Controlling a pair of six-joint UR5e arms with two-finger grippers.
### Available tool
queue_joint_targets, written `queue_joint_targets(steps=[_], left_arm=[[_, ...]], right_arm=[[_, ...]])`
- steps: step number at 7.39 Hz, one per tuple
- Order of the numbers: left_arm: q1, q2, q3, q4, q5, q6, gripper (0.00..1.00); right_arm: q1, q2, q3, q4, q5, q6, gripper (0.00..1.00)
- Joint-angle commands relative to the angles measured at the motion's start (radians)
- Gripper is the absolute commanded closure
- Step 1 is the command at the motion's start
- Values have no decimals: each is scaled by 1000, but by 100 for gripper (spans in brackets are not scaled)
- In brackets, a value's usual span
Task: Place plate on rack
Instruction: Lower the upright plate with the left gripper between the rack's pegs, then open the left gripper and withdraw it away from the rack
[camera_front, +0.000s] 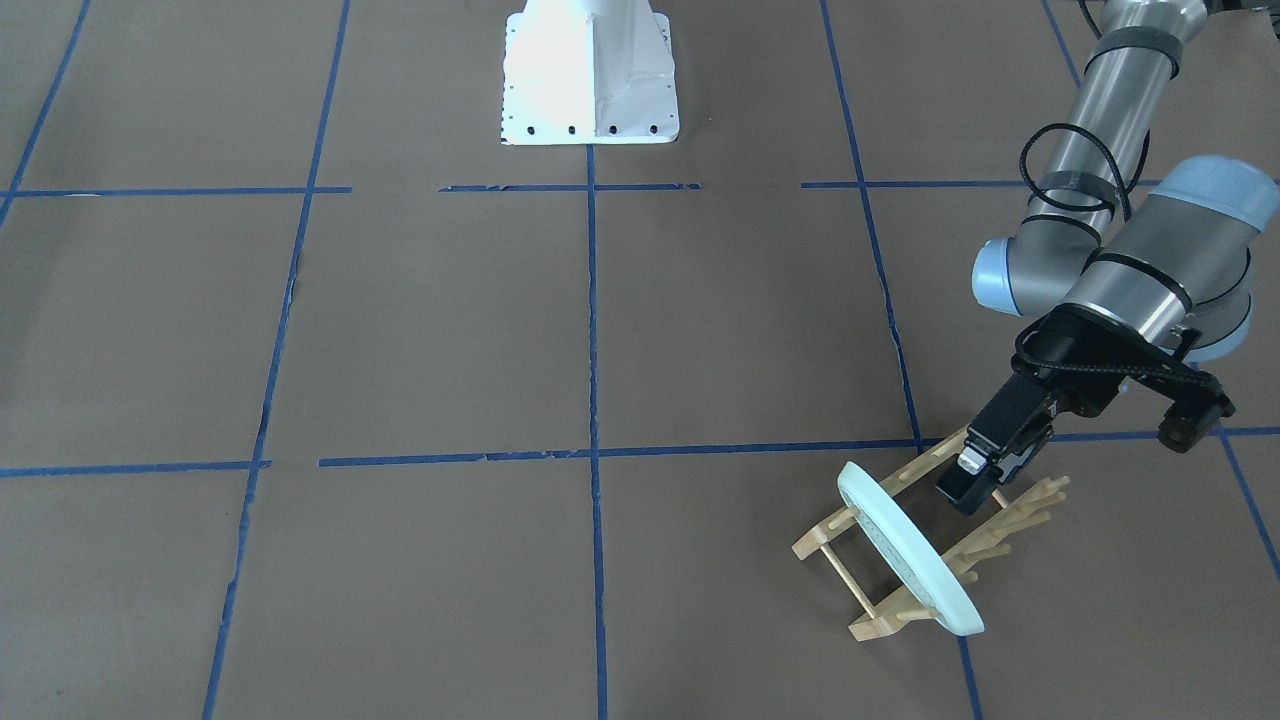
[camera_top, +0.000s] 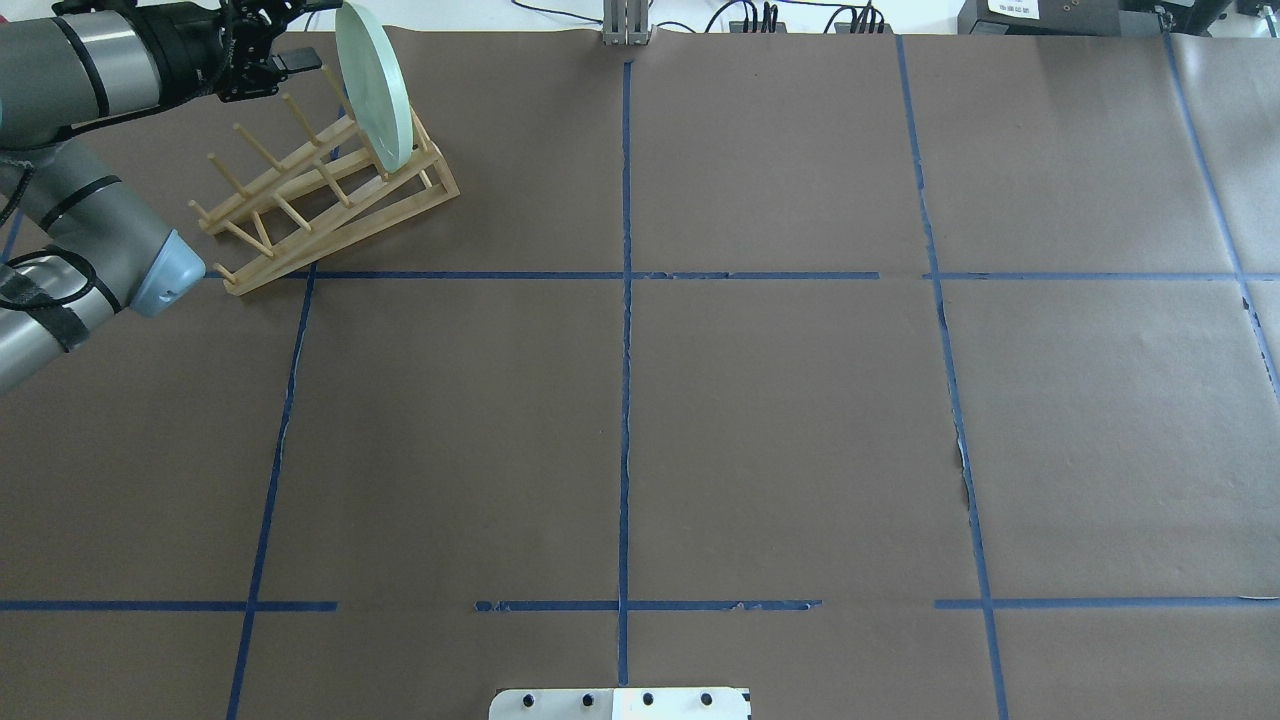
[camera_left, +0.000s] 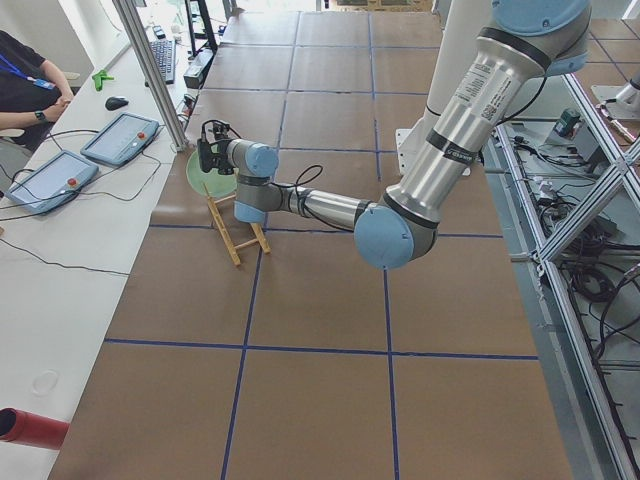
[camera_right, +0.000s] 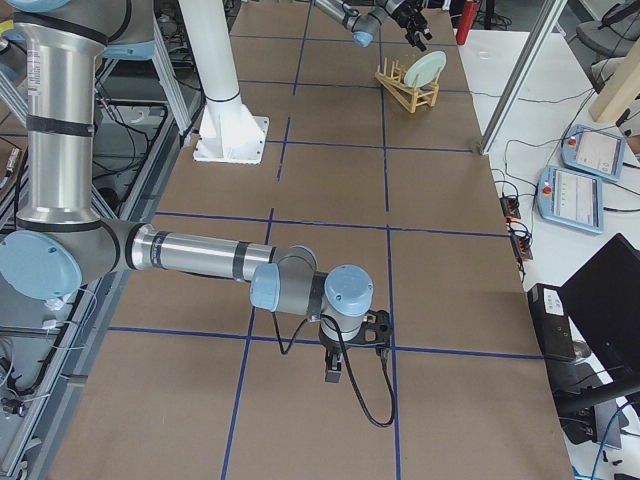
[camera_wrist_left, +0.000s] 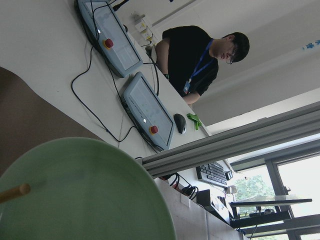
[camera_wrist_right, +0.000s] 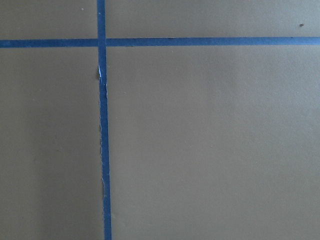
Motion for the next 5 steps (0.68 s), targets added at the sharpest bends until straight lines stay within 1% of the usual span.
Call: queue_joint_targets(steps=[1,2,3,4,5], left_arm=[[-43,54,-107,161,-84,194,0],[-92,97,-194,294,-150,311,0],[-144,152,-275,397,-201,412,0],[-192,208,-348,503,-238,515,0],[-232,261,-435,641,-246,668,0]], right_arm=[[0,0,-1,0,0,0,0],[0,0,-1,0,0,-1,0],[0,0,0,-2,0,-1,0],[0,0,-1,0,0,0,0],[0,0,-1,0,0,0,0]])
